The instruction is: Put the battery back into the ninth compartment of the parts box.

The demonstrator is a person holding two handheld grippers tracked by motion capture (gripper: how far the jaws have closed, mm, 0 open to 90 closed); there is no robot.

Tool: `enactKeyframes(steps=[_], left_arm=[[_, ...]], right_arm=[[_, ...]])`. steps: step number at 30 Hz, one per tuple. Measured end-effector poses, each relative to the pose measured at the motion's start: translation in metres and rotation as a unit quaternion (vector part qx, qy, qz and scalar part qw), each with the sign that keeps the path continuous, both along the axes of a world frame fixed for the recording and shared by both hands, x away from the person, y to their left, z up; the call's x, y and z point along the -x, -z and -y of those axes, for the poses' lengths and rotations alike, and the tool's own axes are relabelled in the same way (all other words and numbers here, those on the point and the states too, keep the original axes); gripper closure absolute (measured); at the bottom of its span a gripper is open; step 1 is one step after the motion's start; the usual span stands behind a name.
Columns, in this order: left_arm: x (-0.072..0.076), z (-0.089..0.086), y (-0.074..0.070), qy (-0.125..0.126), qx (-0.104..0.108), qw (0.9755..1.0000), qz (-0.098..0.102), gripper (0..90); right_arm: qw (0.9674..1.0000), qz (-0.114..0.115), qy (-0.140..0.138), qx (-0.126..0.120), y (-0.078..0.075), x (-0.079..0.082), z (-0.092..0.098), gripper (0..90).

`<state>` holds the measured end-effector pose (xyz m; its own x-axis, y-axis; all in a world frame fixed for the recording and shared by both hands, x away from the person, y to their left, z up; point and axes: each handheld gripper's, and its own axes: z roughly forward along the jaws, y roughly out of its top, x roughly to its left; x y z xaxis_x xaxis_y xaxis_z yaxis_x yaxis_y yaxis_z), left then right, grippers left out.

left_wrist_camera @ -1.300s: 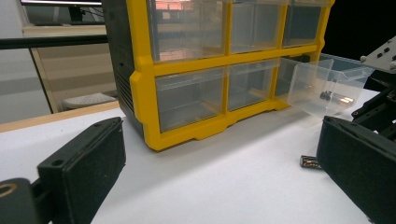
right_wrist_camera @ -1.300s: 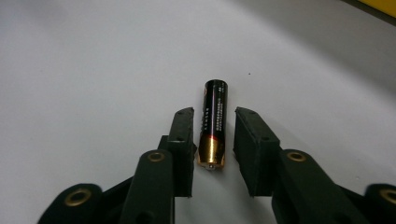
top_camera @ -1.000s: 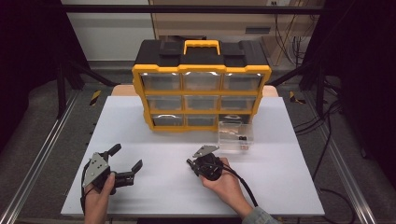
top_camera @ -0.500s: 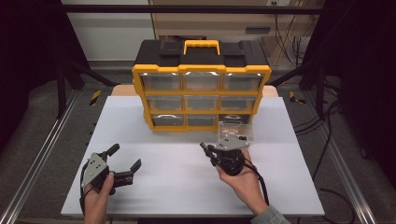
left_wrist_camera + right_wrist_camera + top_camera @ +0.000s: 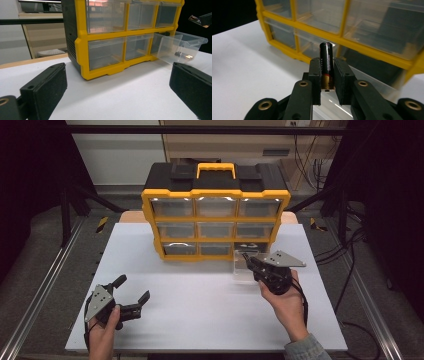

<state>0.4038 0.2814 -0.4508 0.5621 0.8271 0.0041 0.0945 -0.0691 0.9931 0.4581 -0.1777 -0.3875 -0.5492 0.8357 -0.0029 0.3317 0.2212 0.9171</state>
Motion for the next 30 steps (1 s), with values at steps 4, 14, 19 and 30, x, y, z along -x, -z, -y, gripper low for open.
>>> enactKeyframes(steps=[4, 14, 19, 30], left_arm=[[0.0, 0.001, 0.0, 0.002, 0.002, 1.0, 0.0, 1.2], [0.0, 0.003, -0.001, 0.007, -0.001, 1.0, 0.004, 1.2], [0.0, 0.003, -0.001, 0.01, -0.002, 0.9999, 0.003, 1.2], [-0.001, 0.004, -0.001, 0.011, -0.004, 0.9999, 0.003, 1.2]], right_arm=[[0.9998, 0.001, 0.014, -0.012, -0.002, -0.002, 0.012, 76.7], [0.9992, 0.006, 0.034, -0.02, -0.004, -0.006, 0.03, 76.7], [0.9989, 0.006, 0.037, -0.028, -0.005, -0.006, 0.034, 76.6], [0.9988, 0.006, 0.039, -0.031, -0.003, -0.011, 0.038, 76.7]])
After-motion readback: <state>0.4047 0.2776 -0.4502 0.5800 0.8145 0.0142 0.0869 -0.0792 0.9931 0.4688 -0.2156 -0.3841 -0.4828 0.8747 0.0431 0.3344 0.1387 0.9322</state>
